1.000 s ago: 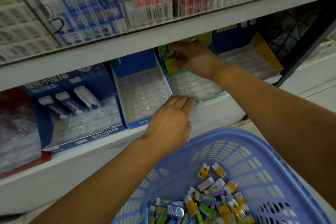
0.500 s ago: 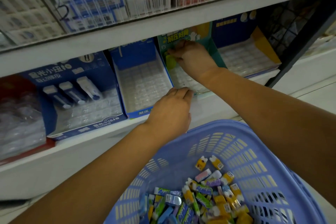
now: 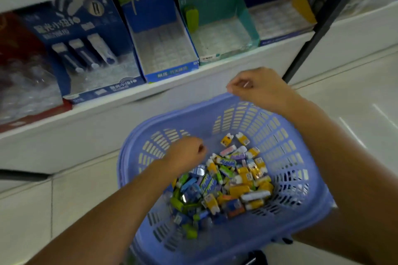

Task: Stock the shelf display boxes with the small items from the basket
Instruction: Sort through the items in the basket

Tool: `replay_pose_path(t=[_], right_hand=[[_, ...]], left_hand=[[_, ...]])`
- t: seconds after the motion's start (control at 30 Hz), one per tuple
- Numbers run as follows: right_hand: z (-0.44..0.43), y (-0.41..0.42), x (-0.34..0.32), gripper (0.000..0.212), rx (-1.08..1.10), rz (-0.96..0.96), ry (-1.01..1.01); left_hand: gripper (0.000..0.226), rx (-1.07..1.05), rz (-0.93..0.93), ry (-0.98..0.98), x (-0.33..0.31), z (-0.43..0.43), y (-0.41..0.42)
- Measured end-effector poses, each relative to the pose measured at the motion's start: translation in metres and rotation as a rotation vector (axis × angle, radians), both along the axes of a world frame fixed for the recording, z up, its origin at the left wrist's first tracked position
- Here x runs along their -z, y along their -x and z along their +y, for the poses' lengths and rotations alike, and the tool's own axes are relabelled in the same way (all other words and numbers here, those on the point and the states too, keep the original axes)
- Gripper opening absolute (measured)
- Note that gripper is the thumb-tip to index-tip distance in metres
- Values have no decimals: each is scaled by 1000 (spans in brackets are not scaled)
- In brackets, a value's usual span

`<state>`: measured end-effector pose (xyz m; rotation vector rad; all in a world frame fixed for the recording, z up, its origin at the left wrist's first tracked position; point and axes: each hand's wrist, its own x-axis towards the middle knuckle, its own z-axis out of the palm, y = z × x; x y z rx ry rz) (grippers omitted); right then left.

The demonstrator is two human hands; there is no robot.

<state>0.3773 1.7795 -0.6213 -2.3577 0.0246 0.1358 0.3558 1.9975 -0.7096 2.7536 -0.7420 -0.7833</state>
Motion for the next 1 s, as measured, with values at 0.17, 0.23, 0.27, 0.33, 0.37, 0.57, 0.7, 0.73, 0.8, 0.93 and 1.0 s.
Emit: replay_pose_path(t=[0.17, 0.23, 0.27, 0.33, 0.37, 0.57, 0.7, 0.73, 0.8, 0.93, 1.0], right_hand=[[16, 36, 93, 24, -187, 530, 223], [23, 53, 125, 18, -263, 668, 277], [27, 61, 139, 25, -292, 709, 311], [36, 72, 164, 33, -339, 770, 396], [42, 75, 172, 36, -352, 784, 426], [73, 68, 195, 73, -321, 692, 386], [91, 72, 211, 55, -400, 625, 590], [91, 72, 211, 46, -410, 609, 591], [85, 72, 211, 38, -431, 599, 529], [64, 67, 203, 19, -414, 672, 374], [48, 63, 198, 15, -255, 673, 211]], left_hand=[[44, -39, 438, -194, 67, 29, 41], [69, 9, 479, -243, 84, 36, 51], [75, 36, 457, -266, 88, 38, 53], [80, 72, 405, -307, 93, 37, 55], [80, 73, 385, -314, 96, 37, 55], [58, -88, 314, -202, 108, 40, 52], [57, -179, 326, -163, 111, 39, 49], [58, -180, 334, -170, 110, 38, 48], [59, -187, 352, -193, 109, 36, 45], [52, -147, 229, -394, 98, 17, 41], [38, -236, 177, -352, 92, 3, 42]])
